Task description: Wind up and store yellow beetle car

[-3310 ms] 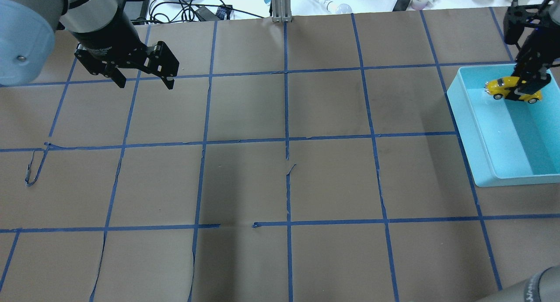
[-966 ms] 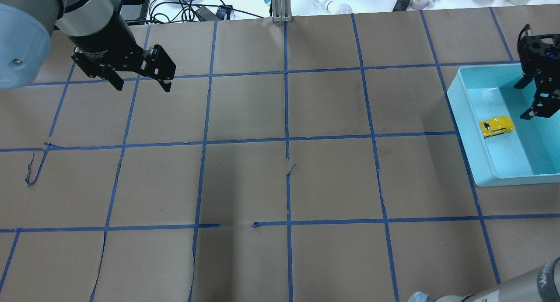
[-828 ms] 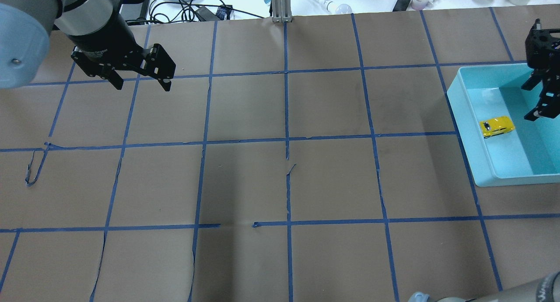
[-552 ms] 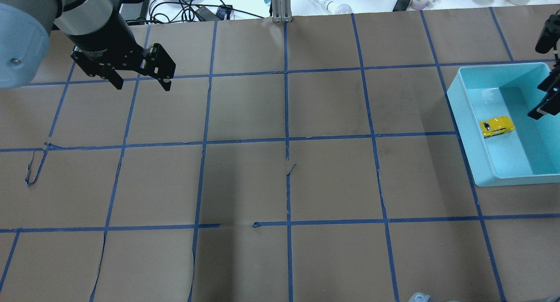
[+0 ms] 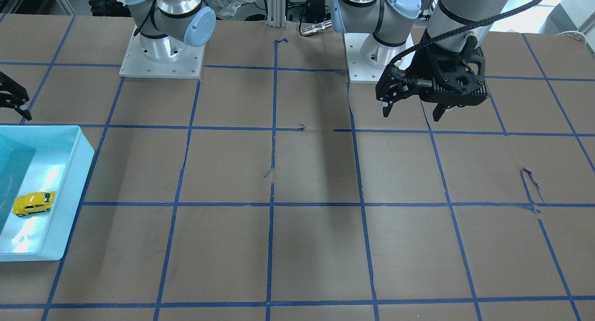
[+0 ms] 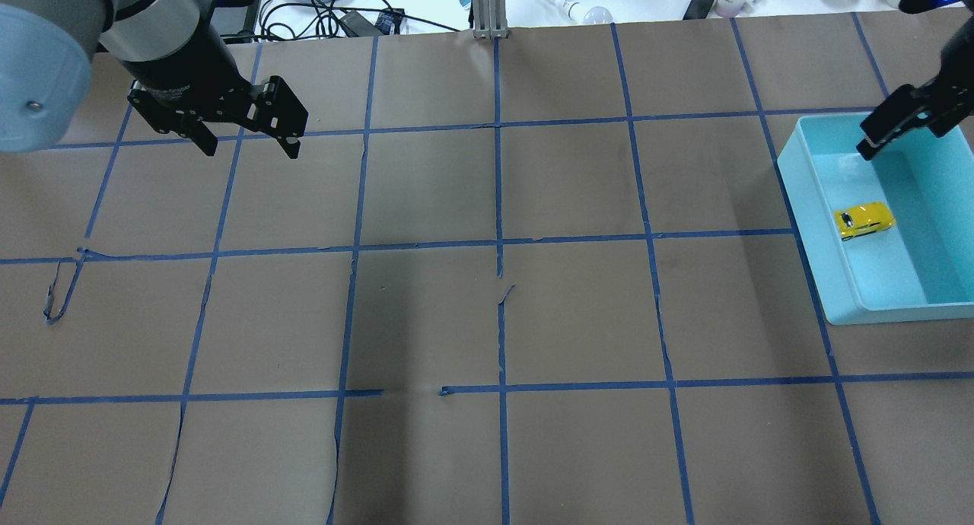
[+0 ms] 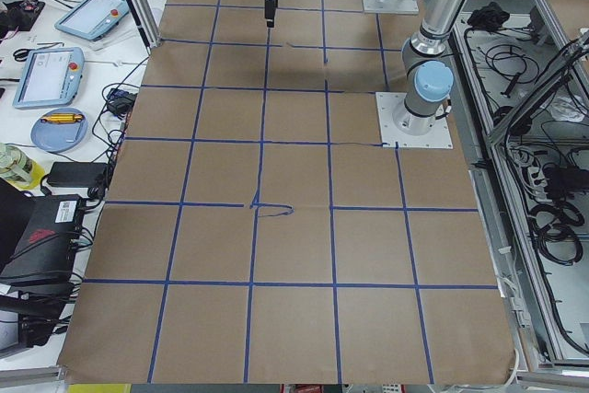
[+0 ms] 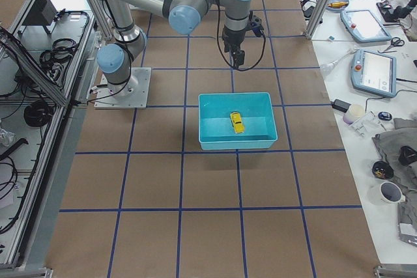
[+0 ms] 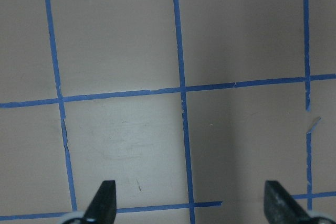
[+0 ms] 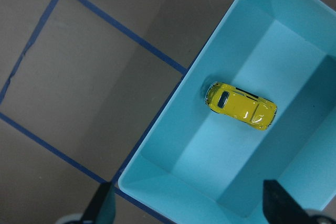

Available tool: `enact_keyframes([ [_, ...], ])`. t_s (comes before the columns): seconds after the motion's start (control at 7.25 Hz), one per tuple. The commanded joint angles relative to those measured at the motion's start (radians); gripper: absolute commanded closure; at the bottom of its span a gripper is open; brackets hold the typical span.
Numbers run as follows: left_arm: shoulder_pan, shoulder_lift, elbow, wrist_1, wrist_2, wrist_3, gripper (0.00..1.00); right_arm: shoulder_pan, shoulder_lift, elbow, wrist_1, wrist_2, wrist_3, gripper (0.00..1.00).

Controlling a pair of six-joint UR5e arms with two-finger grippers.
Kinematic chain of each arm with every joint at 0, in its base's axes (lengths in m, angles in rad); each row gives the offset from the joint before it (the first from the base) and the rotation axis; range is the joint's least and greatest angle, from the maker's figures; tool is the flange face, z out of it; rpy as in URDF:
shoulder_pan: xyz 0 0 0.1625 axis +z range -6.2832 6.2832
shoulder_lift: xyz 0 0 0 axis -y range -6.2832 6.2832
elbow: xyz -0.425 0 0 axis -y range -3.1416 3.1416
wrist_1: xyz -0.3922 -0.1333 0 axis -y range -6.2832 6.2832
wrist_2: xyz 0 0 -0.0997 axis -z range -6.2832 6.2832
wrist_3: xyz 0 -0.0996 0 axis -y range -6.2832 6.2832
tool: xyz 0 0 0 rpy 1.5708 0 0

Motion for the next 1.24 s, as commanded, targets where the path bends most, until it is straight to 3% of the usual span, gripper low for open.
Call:
enact_keyframes([
  [0.0,-0.001,-0.001,0.001,0.006,-0.001,0.000,0.00,0.167,-0.017,-0.004,-0.001,-0.005,0.409,0.00],
  [0.41,-0.009,-0.003,-0.007,0.029,0.000,0.002,0.00,0.333,-0.054,0.002,0.004,-0.011,0.618,0.00],
  [1.1,-0.001,0.000,-0.010,0.040,0.000,0.016,0.00,0.344,-0.082,0.010,0.048,-0.011,0.636,0.00],
])
